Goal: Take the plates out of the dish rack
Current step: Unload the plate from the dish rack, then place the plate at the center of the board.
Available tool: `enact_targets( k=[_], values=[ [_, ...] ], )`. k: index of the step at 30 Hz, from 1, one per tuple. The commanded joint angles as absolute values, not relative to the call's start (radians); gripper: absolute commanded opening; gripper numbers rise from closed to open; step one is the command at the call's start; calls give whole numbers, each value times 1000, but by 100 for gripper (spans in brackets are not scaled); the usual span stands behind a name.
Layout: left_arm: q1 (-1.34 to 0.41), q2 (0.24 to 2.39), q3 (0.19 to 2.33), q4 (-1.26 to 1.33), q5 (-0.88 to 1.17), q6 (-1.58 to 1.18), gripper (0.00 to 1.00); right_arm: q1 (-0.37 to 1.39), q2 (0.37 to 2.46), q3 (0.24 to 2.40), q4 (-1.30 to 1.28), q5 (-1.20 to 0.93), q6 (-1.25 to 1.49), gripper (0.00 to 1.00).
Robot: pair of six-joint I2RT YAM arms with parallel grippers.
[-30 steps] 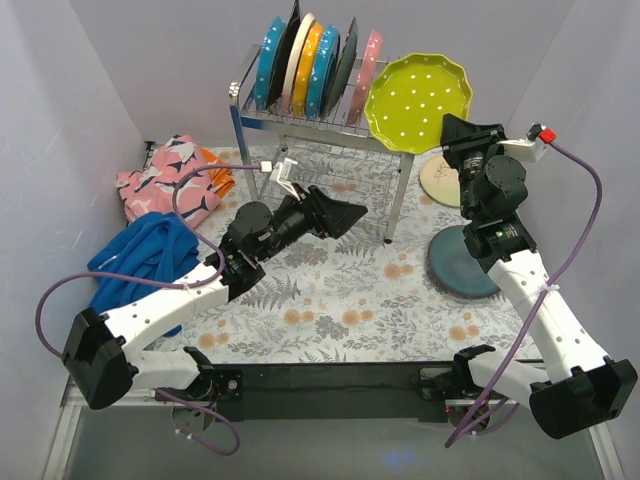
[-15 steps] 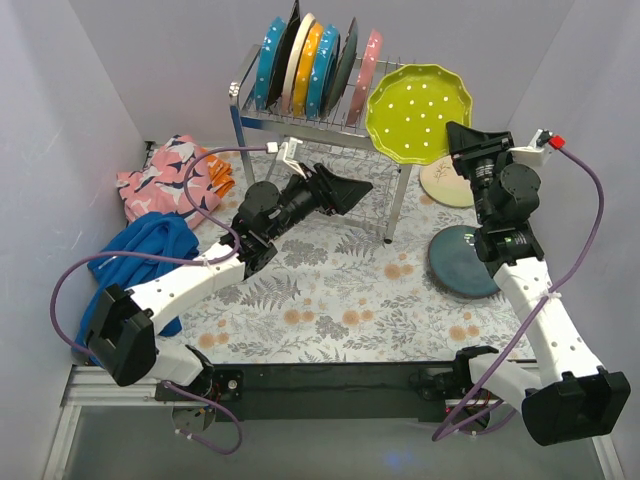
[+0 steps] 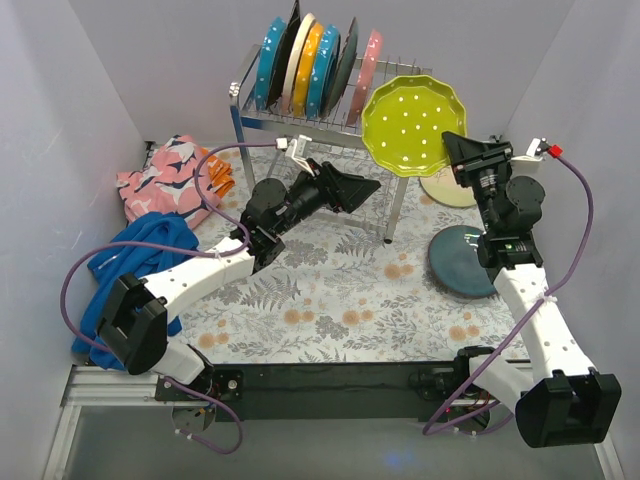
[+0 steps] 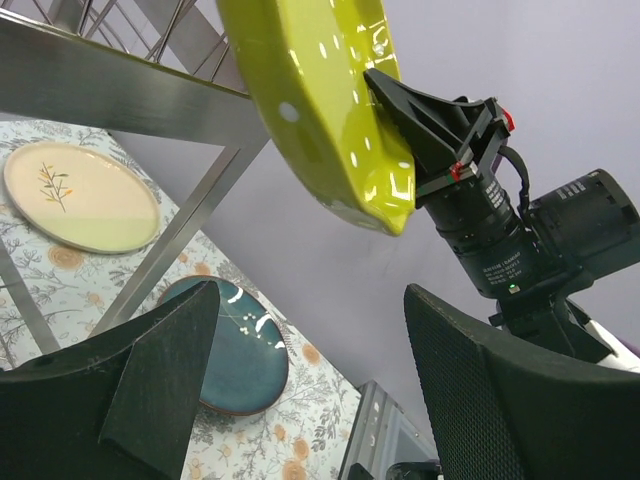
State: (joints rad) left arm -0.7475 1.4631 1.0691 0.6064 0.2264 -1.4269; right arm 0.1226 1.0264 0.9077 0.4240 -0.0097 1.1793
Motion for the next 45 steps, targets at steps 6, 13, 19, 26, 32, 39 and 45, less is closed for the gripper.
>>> enact_targets(
  k=[6, 13, 19, 26, 32, 39, 45],
  values=[
    [-739, 1407, 1042, 644, 244, -1390, 73, 78, 907, 864, 566, -95, 1270, 1],
    [-739, 1359, 999, 644, 256, -1390, 73, 55, 861, 824, 565, -126, 1281, 1],
    [-739, 1283, 922, 640, 242, -1387, 73, 37, 808, 782, 563, -179, 1298, 1],
    [-739, 1163, 824, 597, 224, -1379, 73, 32, 747, 750, 545, -210, 1296, 1],
    [-738, 1075, 767, 519, 178, -1362, 73, 29, 712, 749, 511, -222, 1284, 1],
    [-739, 939, 762, 259, 12, -1316, 73, 29, 655, 730, 404, -330, 1215, 1],
    [-739, 838, 695, 175, -55, -1331, 73, 29, 562, 657, 253, -393, 1091, 1]
  ],
)
